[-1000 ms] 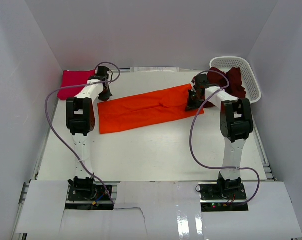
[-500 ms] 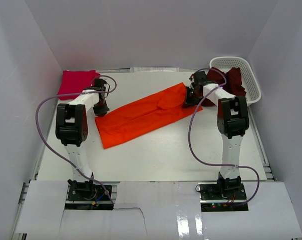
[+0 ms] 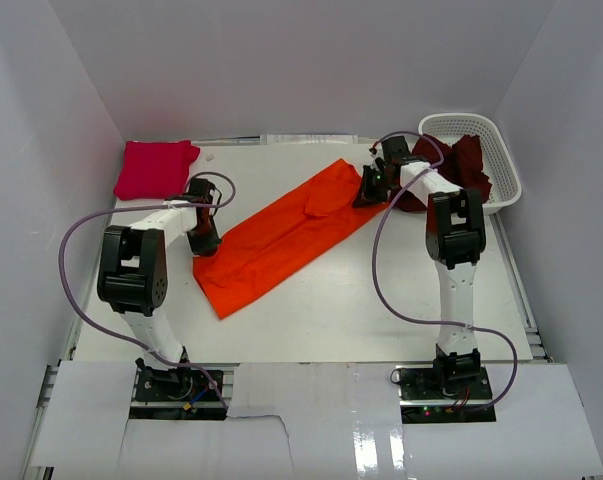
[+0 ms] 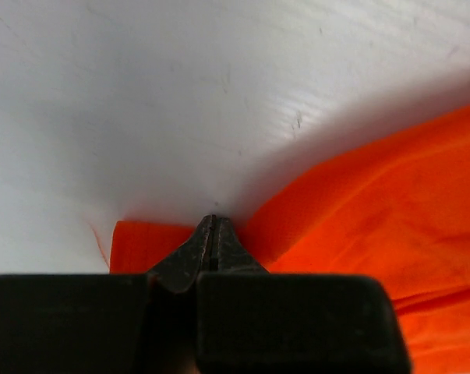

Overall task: Fold and stack the t-shirts
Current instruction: Rotate the tshirt 90 degrees

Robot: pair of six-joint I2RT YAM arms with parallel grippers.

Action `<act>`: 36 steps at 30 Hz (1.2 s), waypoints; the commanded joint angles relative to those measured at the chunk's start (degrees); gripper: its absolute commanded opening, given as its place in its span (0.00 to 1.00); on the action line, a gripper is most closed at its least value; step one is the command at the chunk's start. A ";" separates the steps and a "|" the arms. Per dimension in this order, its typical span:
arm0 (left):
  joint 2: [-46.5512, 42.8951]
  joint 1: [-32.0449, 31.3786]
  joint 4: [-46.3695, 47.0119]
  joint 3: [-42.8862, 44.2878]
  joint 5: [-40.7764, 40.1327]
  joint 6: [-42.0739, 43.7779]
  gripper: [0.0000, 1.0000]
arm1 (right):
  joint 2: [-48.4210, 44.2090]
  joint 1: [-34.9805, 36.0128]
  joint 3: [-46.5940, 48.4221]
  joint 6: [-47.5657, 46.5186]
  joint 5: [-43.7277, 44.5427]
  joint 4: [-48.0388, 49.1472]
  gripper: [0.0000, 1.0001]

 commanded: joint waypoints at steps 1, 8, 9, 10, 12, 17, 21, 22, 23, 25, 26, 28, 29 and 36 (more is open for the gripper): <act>-1.23 -0.67 -2.50 -4.04 8.01 -0.95 0.04 | 2.99 0.62 4.42 -0.01 -3.35 -0.31 0.08; -4.75 -2.25 -3.48 -7.99 15.31 -1.65 0.04 | 6.60 1.06 8.65 0.87 -5.20 -0.23 0.09; -5.19 -2.34 -3.04 -8.70 16.45 -1.22 0.04 | 7.56 1.15 9.52 1.22 -5.46 -0.14 0.09; -5.10 -2.34 -2.86 -9.14 17.59 -1.13 0.04 | 8.18 1.24 10.05 1.40 -5.90 -0.05 0.09; -5.02 -2.51 -2.68 -10.46 18.22 -0.95 0.04 | 9.84 1.59 11.80 2.36 -7.22 0.04 0.09; -5.28 -3.30 -2.24 -13.36 20.15 -0.95 0.04 | 12.05 2.99 14.36 4.12 -8.45 0.47 0.09; -6.42 -4.27 -1.37 -17.56 24.53 -1.57 0.05 | 13.98 4.23 16.64 5.62 -9.42 1.09 0.10; -6.94 -4.45 -0.84 -18.71 26.12 -1.91 0.04 | 14.16 4.49 16.82 5.88 -9.68 1.35 0.10; -8.25 -4.88 0.12 -19.85 27.52 -2.88 0.05 | 14.42 5.01 17.08 6.40 -9.86 1.70 0.10; -9.40 -7.16 0.22 -21.61 29.21 -4.11 0.05 | 15.04 5.46 17.44 6.94 -10.30 2.32 0.10; -10.28 -8.04 0.30 -21.97 29.82 -5.42 0.05 | 15.30 5.89 17.87 7.55 -10.73 2.58 0.10; -10.99 -10.33 0.39 -22.67 31.23 -6.66 0.05 | 15.83 6.25 18.14 7.90 -11.00 2.94 0.10; -10.90 -11.21 0.22 -22.85 31.58 -7.10 0.05 | 16.00 6.68 18.40 8.17 -11.17 3.02 0.10; -9.23 -19.02 0.74 -24.96 33.16 -10.88 0.06 | 18.11 7.74 21.73 11.06 -12.06 4.26 0.10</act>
